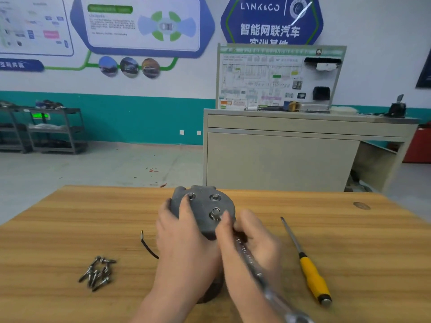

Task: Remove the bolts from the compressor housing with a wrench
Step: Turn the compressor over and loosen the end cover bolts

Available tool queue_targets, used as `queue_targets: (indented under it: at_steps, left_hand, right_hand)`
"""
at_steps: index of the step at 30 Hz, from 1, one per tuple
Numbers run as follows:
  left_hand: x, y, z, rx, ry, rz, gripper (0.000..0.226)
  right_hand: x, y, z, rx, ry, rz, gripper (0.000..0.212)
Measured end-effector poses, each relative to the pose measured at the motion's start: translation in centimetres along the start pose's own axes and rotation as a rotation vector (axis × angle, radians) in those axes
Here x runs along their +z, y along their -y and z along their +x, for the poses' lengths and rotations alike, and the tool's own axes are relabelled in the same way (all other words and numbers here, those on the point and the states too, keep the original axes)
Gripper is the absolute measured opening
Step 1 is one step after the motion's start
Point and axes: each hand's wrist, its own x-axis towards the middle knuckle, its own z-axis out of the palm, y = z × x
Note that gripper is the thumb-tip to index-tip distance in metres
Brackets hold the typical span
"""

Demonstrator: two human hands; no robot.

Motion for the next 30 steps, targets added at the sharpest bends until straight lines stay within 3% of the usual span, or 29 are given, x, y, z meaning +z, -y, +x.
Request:
queue_targets:
  at_steps: [3, 6, 8, 10, 13, 15, 17, 23, 28, 30]
  left_hand:
    - [-0.5, 1.1, 0.5, 0.062, 0.086, -0.06, 0.111]
    - [-1.0, 1.9, 1.2, 0.097, 0.145, -0.078, 0.115]
    - [-1.2, 1.7, 1.3, 0.097, 0.144, -0.076, 0.121]
    - [-0.9, 1.8, 1.1, 0.098, 0.121, -0.079, 0.125]
    - [-0.8, 2.0, 0.9, 0.093, 0.101, -0.102, 0.127]
    - [-0.6, 2.1, 0.8, 0.094, 0.095, -0.095, 0.127]
    - [-0.6, 2.0, 0.7, 0.088, 0.083, -0.091, 0.125]
    - [-0.2, 1.2, 0.6, 0.085, 0.049, -0.015, 0.118]
    - [-0.5, 0.9, 0.5, 0.068, 0.075, -0.017, 0.117]
    - [-0.6, 0.9, 0.4, 0.065, 0.085, -0.056, 0.111]
  right_hand:
    - [-1.7, -1.5, 1.5, 0.254, 0.03, 0.439, 0.036]
    - [-2.7, -2.8, 5.3, 0.527, 0.258, 0.785, 0.036]
    - [-2.6, -3.4, 7.9, 0.728, 0.425, 0.852, 0.032]
    - [-2.3, -3.2, 9.7, 0.775, 0.479, 0.868, 0.033]
    - [-2.7, -2.4, 10.7, 0.653, 0.301, 1.057, 0.033]
    - [-3.0, -1.9, 9.9, 0.499, 0.161, 0.979, 0.037]
    - [-2.8, -1.8, 8.3, 0.371, 0.062, 0.742, 0.043]
    - [-1.7, -1.7, 4.2, 0.177, -0.065, 0.314, 0.049]
    - [-0.8, -0.2, 2.2, 0.031, -0.065, 0.161, 0.042]
    - [-0.5, 0.7, 1.2, -0.135, -0.011, -0.054, 0.044]
